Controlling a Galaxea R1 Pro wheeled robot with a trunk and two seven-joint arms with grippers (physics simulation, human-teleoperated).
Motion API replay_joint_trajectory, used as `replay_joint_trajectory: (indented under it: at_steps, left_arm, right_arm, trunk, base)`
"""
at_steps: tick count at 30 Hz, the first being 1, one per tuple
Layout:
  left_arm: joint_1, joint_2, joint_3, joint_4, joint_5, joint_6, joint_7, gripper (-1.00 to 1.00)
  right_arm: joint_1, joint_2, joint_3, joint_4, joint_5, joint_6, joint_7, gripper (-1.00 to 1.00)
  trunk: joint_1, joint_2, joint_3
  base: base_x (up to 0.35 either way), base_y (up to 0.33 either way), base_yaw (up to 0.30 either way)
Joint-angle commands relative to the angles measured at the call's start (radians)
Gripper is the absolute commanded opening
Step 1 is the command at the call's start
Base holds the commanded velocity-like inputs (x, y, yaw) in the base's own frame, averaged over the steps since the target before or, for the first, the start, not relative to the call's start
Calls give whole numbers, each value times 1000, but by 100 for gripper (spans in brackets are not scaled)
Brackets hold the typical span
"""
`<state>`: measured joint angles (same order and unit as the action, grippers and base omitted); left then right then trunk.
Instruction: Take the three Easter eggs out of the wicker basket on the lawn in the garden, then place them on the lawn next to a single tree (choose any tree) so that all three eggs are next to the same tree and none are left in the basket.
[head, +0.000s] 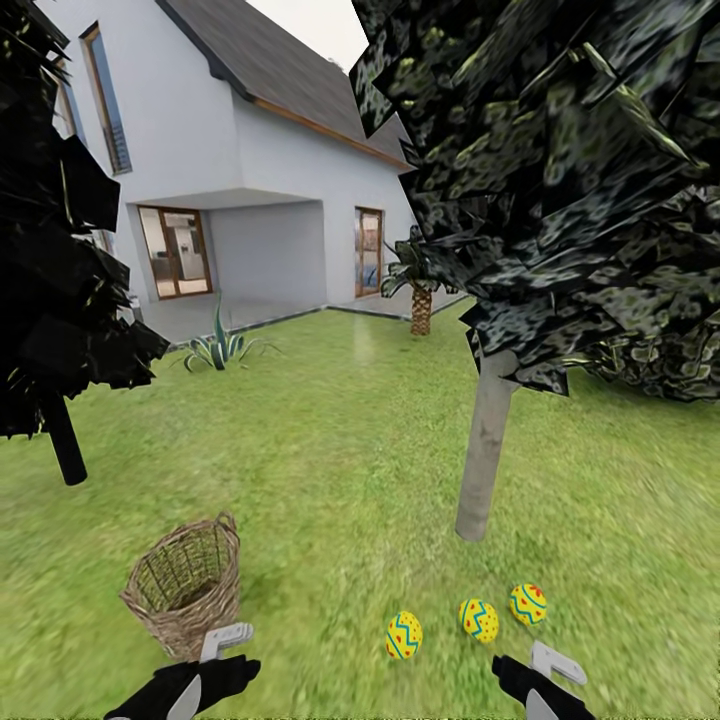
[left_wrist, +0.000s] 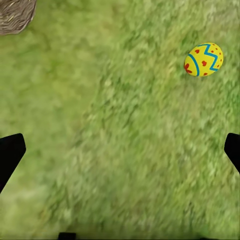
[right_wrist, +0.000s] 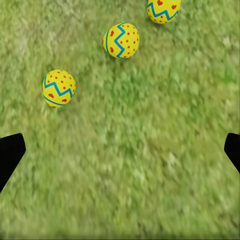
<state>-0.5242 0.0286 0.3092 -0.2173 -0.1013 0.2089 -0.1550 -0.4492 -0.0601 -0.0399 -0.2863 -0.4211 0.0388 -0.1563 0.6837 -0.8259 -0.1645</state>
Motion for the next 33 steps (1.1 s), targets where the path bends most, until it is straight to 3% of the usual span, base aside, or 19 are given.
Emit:
replay_joint_trajectory:
  at_steps: [1, 33]
  left_arm:
    - [0, -1, 8, -2, -11, 6, -6, 100]
    - [0, -1, 8, -2, -11, 6, -6, 100]
  right_arm:
    - [0, 0, -3, -2, -2, 4, -2, 100]
    - [0, 0, -3, -2, -2, 1, -2, 100]
  trunk:
    - [-4, 6, 0]
    - [-126, 230, 48]
  base:
    - [0, 0, 0]
    - [0, 0, 0]
